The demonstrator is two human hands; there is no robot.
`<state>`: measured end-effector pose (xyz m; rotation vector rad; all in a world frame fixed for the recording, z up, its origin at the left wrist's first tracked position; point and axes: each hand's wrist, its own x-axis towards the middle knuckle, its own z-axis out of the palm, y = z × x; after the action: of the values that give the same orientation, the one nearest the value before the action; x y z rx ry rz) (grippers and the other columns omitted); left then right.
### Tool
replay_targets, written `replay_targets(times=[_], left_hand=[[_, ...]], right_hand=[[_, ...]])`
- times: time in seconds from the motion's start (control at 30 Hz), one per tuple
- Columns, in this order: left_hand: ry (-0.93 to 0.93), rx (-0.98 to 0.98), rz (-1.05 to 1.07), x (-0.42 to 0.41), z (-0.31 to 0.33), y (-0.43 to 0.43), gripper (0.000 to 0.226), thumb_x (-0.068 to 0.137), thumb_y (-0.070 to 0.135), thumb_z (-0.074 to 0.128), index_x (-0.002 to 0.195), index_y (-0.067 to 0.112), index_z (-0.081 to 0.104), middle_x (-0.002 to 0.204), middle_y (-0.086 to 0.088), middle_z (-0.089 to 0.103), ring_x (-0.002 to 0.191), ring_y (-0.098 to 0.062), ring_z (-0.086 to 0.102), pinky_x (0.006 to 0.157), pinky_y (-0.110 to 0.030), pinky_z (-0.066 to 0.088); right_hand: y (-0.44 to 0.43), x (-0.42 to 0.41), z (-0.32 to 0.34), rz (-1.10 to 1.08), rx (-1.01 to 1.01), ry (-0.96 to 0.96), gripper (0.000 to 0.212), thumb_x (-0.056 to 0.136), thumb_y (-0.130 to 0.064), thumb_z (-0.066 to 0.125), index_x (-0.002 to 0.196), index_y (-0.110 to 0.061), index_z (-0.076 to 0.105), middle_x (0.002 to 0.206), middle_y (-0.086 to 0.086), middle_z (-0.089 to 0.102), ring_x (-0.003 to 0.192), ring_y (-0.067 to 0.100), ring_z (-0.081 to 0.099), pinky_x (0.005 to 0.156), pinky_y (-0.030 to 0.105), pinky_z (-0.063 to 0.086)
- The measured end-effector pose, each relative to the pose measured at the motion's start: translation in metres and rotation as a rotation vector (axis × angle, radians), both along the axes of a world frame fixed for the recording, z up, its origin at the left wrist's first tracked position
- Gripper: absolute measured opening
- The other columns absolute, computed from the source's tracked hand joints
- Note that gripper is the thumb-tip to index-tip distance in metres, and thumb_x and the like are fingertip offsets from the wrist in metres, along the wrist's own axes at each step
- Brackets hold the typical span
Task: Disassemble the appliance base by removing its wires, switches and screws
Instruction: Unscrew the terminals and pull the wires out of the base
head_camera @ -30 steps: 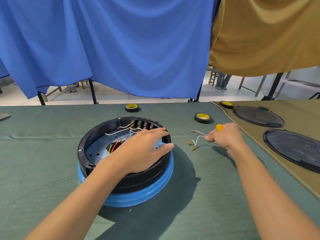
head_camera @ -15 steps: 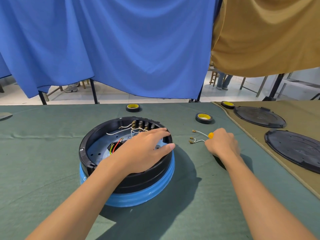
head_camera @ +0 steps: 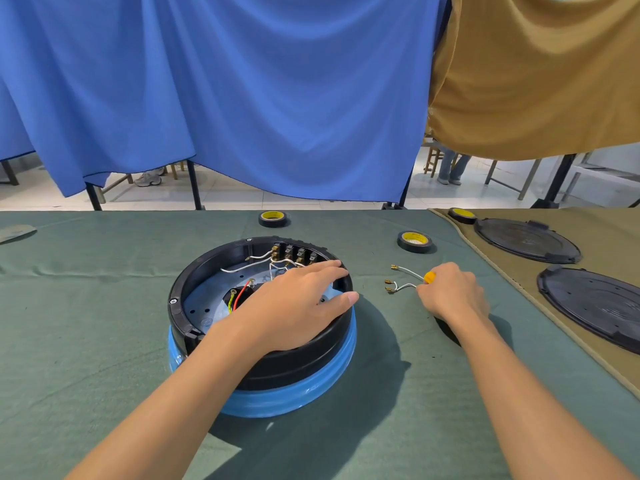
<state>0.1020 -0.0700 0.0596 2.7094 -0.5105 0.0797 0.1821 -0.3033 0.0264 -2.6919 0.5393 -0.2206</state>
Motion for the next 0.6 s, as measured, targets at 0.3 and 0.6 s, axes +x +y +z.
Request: replay_targets(times=[0.3, 0.6], left_hand=[[-0.07, 0.091, 0.031, -0.008, 0.001, -0.011, 0.056, 0.098, 0.056, 0.028, 0.146, 0.028, 0.035, 0.158, 0.013, 0.023, 0.141, -0.018, 0.031, 0.111, -0.041, 0.03], [-0.184, 0.161, 0.27, 0.004, 0.028, 0.044, 0.061, 0.092, 0.065, 0.026, 0.128, 0.024, 0.053, 0.128, 0.006, 0.055, 0.125, -0.021, 0.045, 0.099, -0.045, 0.04]], right_hand=[[0.02, -0.01, 0.045, 0.297, 0.499, -0.21, 0.033, 0.088, -0.027, 0.063, 0.087, 0.006, 0.065, 0.068, 0.01, 0.068, 0.043, 0.005, 0.052, 0.048, 0.028, 0.037], [0.072, -0.052, 0.063, 0.717, 0.294, 0.228, 0.037, 0.084, -0.041, 0.067, 0.07, -0.011, 0.052, 0.054, 0.003, 0.067, 0.044, 0.015, 0.035, 0.045, 0.027, 0.03]])
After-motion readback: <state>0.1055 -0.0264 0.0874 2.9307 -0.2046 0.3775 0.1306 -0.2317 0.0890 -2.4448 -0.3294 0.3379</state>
